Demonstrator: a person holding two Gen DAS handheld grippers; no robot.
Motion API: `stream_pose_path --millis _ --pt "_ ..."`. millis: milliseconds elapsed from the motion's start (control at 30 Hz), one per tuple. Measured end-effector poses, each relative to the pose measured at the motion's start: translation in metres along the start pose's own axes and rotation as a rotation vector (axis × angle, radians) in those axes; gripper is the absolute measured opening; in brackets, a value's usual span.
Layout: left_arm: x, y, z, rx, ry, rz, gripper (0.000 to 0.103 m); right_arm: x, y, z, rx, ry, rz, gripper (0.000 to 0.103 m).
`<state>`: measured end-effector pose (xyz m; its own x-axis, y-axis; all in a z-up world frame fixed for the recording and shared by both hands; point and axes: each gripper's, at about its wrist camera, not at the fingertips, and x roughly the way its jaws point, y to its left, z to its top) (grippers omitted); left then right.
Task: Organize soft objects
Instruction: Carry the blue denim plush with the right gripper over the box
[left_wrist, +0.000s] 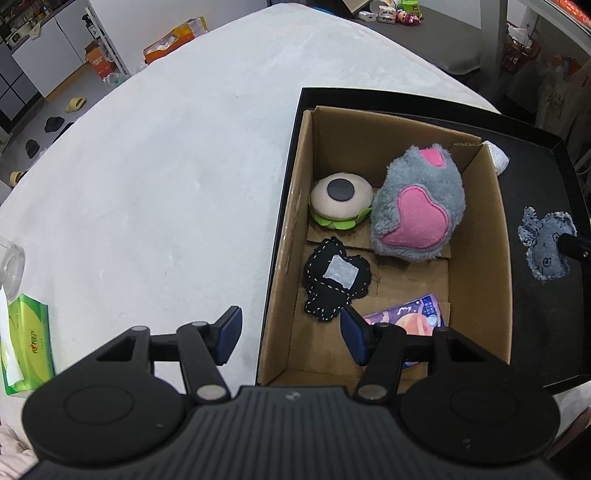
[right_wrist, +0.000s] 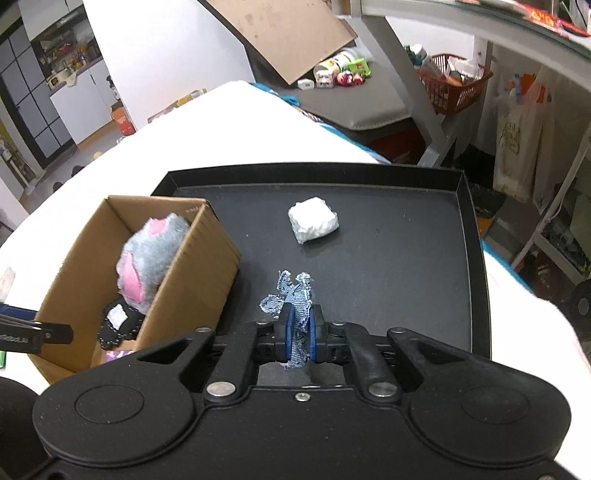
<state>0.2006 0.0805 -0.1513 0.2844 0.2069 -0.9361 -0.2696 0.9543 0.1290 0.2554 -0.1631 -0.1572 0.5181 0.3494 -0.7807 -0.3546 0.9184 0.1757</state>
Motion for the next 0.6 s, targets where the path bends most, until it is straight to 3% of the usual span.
stream_pose_path --millis 600 --pt "0.004 0.020 -0.005 -0.054 -0.013 -0.053 0.057 -0.034 0.034 0.020 -0.052 -0.068 0.004 0.008"
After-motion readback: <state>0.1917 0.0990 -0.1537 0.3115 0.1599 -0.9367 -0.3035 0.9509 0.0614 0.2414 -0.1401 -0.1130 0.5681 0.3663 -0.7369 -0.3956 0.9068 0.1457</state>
